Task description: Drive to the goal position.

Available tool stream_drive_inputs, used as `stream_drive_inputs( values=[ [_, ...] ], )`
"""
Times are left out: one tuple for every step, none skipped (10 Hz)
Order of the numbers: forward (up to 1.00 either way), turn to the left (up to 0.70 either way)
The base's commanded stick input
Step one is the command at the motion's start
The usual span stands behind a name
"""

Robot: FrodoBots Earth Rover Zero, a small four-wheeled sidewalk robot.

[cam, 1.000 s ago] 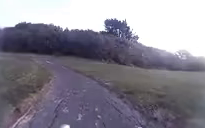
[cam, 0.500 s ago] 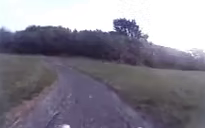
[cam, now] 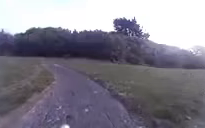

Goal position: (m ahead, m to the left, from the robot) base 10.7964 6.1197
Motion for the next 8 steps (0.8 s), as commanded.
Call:
stream_drive_inputs(
  values=[
    [1.0, 0.01],
    [1.0, 0.02],
    [1.0, 0.4],
    [1.0, 0.4],
    [1.0, 0.4],
    [1.0, 0.03],
    [1.0, 0.0],
    [1.0, 0.0]
  ],
)
